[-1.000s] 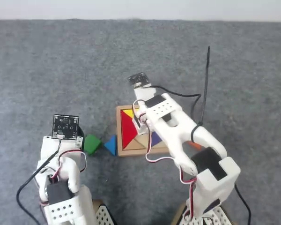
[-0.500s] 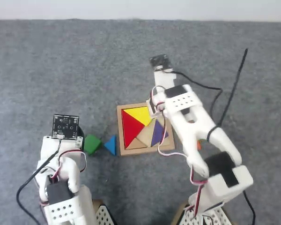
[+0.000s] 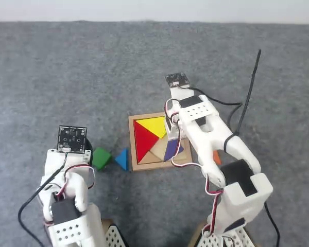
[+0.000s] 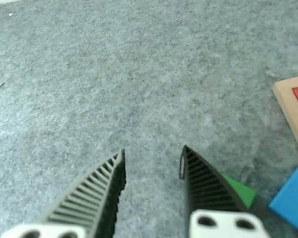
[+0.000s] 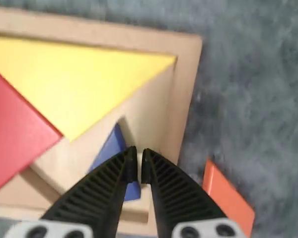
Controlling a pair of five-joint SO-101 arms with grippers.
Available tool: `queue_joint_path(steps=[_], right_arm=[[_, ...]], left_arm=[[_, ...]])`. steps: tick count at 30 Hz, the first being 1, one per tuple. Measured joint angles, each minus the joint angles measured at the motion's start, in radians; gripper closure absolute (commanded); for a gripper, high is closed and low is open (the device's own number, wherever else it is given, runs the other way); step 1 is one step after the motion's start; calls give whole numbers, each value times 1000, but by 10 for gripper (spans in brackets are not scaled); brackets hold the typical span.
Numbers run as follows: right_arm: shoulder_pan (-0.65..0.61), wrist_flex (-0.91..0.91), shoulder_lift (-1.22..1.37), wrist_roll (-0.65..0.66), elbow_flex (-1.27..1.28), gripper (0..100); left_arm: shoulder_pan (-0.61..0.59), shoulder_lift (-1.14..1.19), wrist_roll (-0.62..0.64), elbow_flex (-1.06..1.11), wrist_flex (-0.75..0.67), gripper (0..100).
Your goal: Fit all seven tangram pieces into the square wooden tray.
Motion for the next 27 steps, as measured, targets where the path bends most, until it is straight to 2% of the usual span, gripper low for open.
queue_joint_path(steps=[8, 14, 16, 22, 27], right_arm=[[-31, 120, 0, 0, -8, 962], [-34, 252, -32, 0, -124, 965], [-40, 252, -52, 0, -144, 965], [-180, 117, 15, 0, -147, 965], [-186, 130, 163, 0, -184, 963]], left_arm=[[0, 0, 0, 0, 0, 822], [0, 0, 0, 0, 0, 822], [0, 0, 0, 0, 0, 822], [0, 0, 0, 0, 0, 822], [0, 0, 0, 0, 0, 822]])
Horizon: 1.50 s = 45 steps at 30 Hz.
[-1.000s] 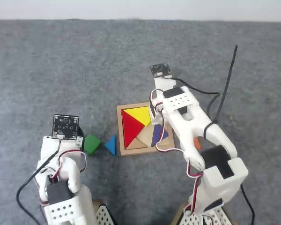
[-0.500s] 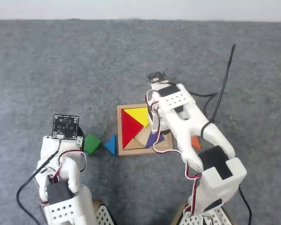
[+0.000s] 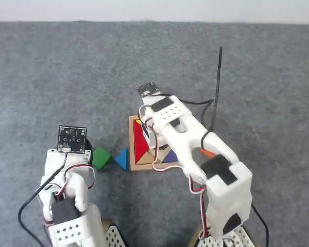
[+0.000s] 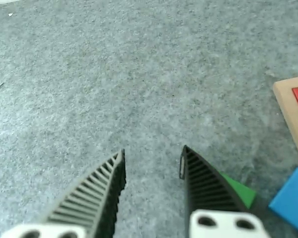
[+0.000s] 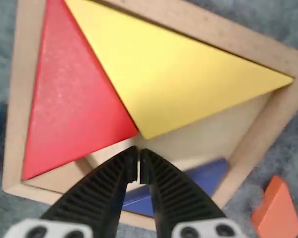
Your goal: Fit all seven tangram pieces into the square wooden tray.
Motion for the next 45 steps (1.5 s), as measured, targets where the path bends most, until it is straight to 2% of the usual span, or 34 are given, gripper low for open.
queue_joint_path(steps=[7, 14, 18, 23, 26, 30, 34, 40, 45], right_arm=[[40, 141, 12, 0, -52, 961], [41, 158, -14, 0, -57, 962], [52, 173, -132, 0, -43, 962], [112, 172, -370, 0, 133, 961], [144, 81, -542, 0, 311, 961], [184, -184, -713, 2, 608, 961], [232, -407, -752, 92, 786, 961], [278, -443, -766, 129, 796, 961], [276, -443, -766, 129, 806, 961]], left_arm=[[0, 0, 0, 0, 0, 822], [0, 0, 0, 0, 0, 823], [0, 0, 0, 0, 0, 824], [0, 0, 20, 6, -9, 819], [2, 0, 61, 15, -28, 794], [2, 0, 66, 15, -28, 786], [8, 0, 75, 15, -18, 786], [94, 0, 78, -3, 97, 785], [114, 0, 80, -5, 110, 766]])
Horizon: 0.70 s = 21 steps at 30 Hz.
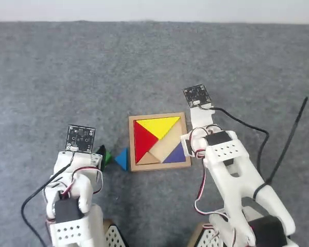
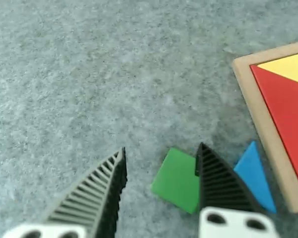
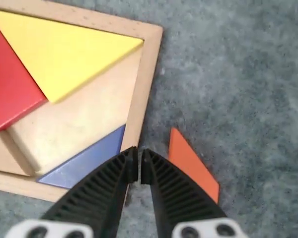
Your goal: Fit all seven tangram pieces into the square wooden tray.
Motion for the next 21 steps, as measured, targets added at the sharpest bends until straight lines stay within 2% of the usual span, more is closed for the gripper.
queue_joint_path(steps=[4, 8, 15, 21], right_arm=[[2, 0, 0, 0, 0, 962], [2, 0, -6, 0, 0, 963], [3, 0, -6, 0, 0, 965], [3, 0, -9, 0, 0, 965]], left_arm=[[0, 11, 0, 0, 6, 767], [0, 167, 0, -63, -25, 769], [8, 713, 0, -241, -175, 769], [83, 1186, 0, -443, -198, 769]])
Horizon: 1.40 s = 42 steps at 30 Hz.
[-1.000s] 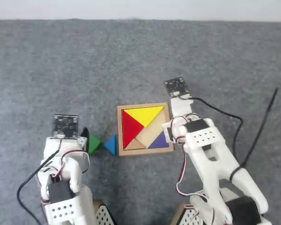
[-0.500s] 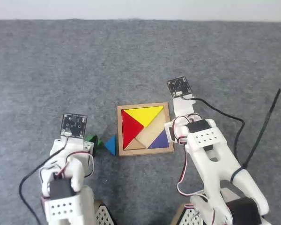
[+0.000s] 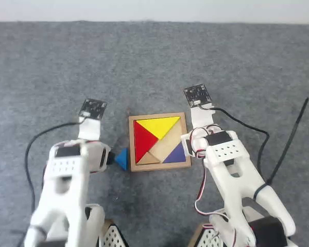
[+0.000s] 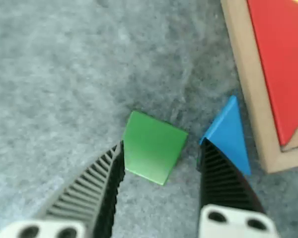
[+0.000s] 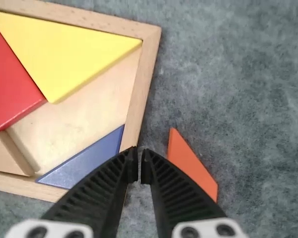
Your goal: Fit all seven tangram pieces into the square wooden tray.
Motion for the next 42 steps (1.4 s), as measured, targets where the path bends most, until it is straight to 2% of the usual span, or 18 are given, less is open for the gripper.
queue_joint_path(steps=[6, 13, 18, 28, 37, 42], right_arm=[[0, -9, -170, 0, 117, 965], [0, -63, -445, 0, 267, 965], [0, -63, -476, 0, 272, 965], [0, -97, -459, 0, 272, 965], [0, -98, -459, 0, 272, 965], [0, -98, -459, 0, 272, 965]], left_arm=[[11, 256, -11, -157, 0, 769], [-18, 377, 31, -264, 0, 775], [-21, 442, 40, -315, 38, 797], [-9, 433, -6, -307, 66, 795], [29, 196, -26, -126, 20, 764], [31, 170, -61, -118, 17, 765]])
